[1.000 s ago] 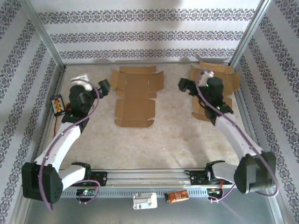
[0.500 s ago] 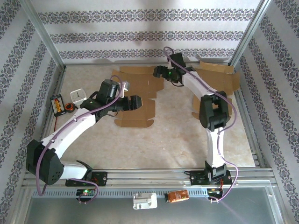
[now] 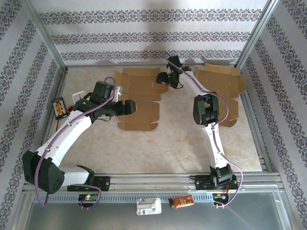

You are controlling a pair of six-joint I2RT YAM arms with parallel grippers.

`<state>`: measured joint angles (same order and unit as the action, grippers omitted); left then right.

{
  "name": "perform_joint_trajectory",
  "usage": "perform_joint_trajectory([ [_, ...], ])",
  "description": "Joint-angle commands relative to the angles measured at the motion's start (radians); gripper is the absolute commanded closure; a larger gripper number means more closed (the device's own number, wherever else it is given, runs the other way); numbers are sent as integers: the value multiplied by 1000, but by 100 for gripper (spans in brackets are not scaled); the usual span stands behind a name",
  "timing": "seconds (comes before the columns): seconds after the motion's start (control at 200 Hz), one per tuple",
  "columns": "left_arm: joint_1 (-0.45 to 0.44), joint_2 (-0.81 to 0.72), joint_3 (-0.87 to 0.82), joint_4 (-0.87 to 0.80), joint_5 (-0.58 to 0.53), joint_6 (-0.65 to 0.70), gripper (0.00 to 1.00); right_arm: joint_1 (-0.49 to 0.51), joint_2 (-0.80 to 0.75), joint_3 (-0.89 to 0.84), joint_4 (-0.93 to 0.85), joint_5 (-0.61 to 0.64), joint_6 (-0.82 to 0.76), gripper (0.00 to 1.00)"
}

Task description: Fold the paper box

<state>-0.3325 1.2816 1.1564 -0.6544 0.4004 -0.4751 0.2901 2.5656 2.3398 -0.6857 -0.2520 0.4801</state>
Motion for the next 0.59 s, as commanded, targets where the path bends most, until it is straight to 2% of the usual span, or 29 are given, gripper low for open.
perform_joint_trajectory([
  [0.0,80,-7,15,-39,9,-1,13,-3,14,28,-35,-86,-27,52],
  [0.16,231,84,80,-41,-4,35,10,-1,-79,-48,-26,-102,-67,88],
  [0.235,301,160,131,-44,-6,69,10,-5,-161,-135,15,-116,-87,100],
  [0.37,369,311,221,-33,-15,135,15,-9,-299,-295,48,-171,-141,100],
  [0.5,374,470,294,-18,43,184,30,-5,-433,-505,119,-196,-159,100],
  [0.59,374,548,304,9,29,172,33,-2,-511,-635,167,-179,-151,100],
])
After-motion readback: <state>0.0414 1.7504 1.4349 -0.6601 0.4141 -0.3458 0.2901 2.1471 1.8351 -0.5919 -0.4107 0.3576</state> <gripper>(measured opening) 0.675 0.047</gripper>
